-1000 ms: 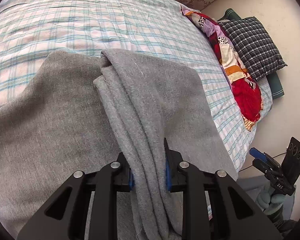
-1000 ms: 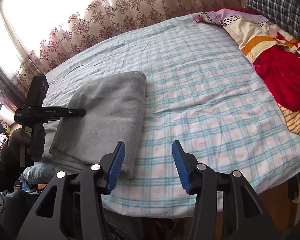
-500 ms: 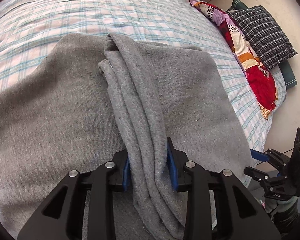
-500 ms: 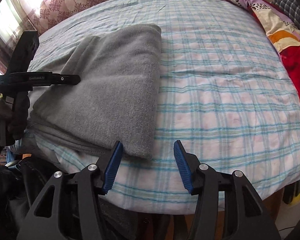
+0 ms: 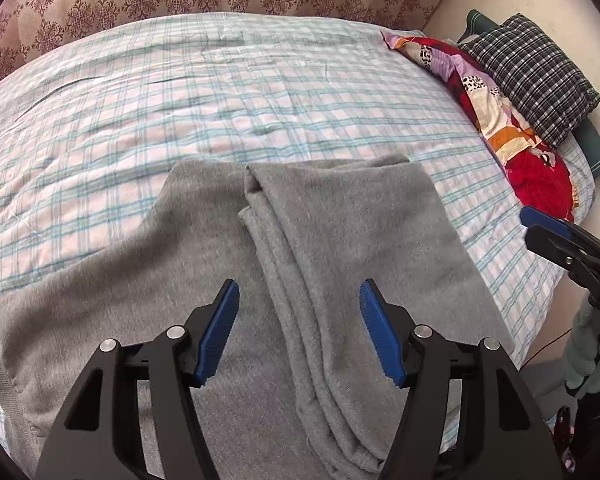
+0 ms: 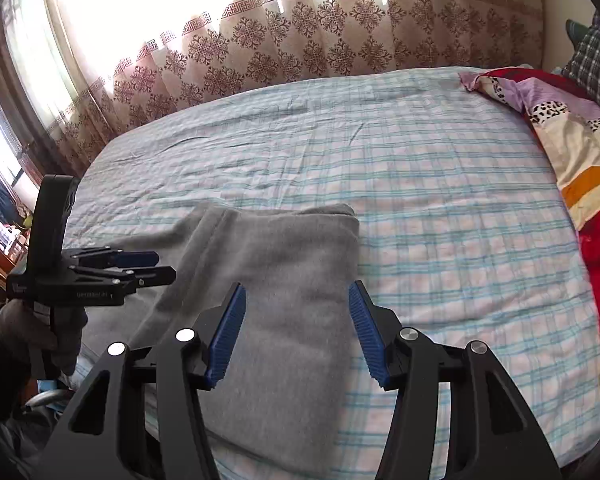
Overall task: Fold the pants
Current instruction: 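Press the folded pants flat with both open grippers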
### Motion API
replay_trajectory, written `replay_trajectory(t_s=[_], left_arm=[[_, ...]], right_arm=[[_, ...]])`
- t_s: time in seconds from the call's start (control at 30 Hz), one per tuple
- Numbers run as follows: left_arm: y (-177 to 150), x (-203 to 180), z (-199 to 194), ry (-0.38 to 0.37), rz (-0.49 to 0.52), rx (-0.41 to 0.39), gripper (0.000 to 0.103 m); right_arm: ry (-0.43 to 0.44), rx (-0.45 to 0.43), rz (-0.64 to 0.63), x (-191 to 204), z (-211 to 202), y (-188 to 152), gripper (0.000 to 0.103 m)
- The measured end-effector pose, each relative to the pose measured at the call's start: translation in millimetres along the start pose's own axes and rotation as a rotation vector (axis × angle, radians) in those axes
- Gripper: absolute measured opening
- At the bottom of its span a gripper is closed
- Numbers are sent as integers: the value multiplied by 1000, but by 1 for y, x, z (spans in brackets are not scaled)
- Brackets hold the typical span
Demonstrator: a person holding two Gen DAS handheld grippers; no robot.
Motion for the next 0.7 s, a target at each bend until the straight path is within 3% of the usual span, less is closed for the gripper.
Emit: replay_trajectory(t_s=[0.1,0.23,0.43,0.53,0.7], left_arm=[[8,-13,0,-37,2,-12,64],[8,-32,9,-79,21,7,64],[-12,-39,34,-61,69,73,64],[-23,-26,48,-59,45,112,64],[-33,-25,48,-68,76,72,64]], right_arm=[[54,-15,4,10,25,24,54],[50,18,0,14,62,41,54],[27,119,93,-9,116,41,54],[12,151,117,-18,138,37,52],[20,154,131,-21,154,31,53]])
Point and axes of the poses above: each gripper's, at about its wrist camera, not at the fingertips, and z roughly the way its jaws point, x to its left, y to its top, the point moved 5 cm from there along z, roughly the way its jaws point, and after that the axes turned 11 degrees about -z, right-handed, at the moved point
